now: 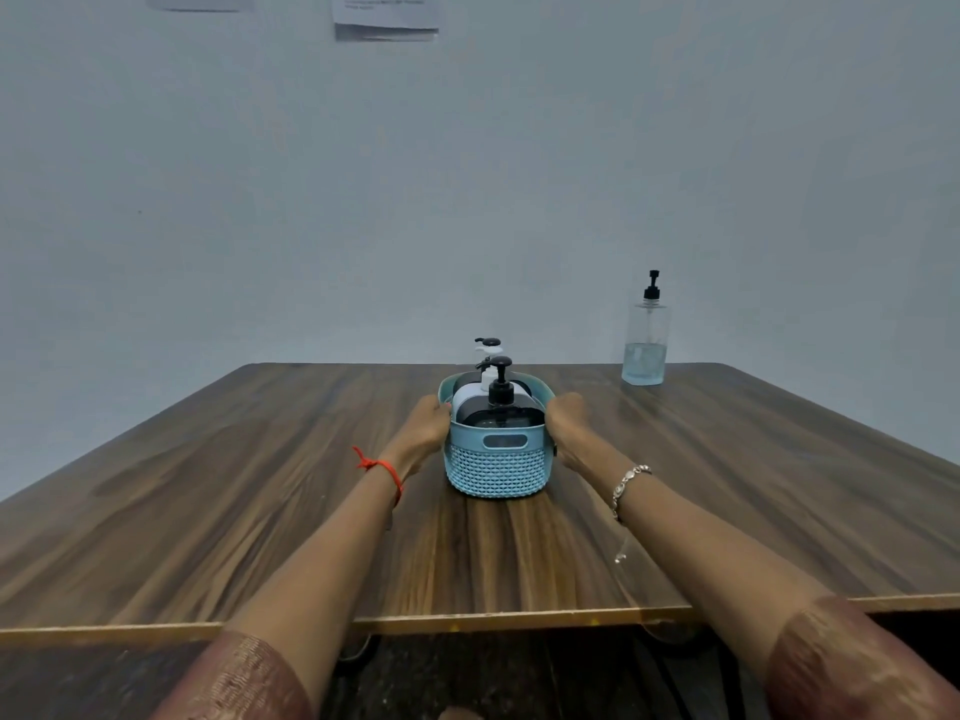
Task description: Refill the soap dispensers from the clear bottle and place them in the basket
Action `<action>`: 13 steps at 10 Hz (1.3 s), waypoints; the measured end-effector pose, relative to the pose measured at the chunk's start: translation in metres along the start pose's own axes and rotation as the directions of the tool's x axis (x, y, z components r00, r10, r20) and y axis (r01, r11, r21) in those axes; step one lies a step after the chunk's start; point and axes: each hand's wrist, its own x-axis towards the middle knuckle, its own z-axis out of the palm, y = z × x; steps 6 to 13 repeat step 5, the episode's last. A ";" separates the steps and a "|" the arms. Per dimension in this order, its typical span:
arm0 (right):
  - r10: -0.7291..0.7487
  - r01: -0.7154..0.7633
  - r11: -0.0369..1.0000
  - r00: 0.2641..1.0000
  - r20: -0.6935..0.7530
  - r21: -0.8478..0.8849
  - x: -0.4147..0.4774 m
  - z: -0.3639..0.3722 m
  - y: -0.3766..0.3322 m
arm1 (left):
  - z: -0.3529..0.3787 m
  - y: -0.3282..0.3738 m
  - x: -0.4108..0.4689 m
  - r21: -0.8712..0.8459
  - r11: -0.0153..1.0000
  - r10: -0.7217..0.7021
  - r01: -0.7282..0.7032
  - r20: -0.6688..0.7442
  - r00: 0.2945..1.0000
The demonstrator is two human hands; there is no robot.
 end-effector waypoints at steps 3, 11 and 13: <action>-0.582 0.563 0.622 0.798 0.160 -0.544 -0.038 -0.011 0.031 | 0.018 0.002 -0.034 0.514 0.845 0.215 -0.150 -0.070 0.974; -0.727 0.640 0.476 0.672 0.139 -0.604 -0.031 -0.011 0.035 | 0.026 0.000 -0.027 0.557 0.801 0.387 -0.219 -0.203 0.899; -0.727 0.640 0.476 0.672 0.139 -0.604 -0.031 -0.011 0.035 | 0.026 0.000 -0.027 0.557 0.801 0.387 -0.219 -0.203 0.899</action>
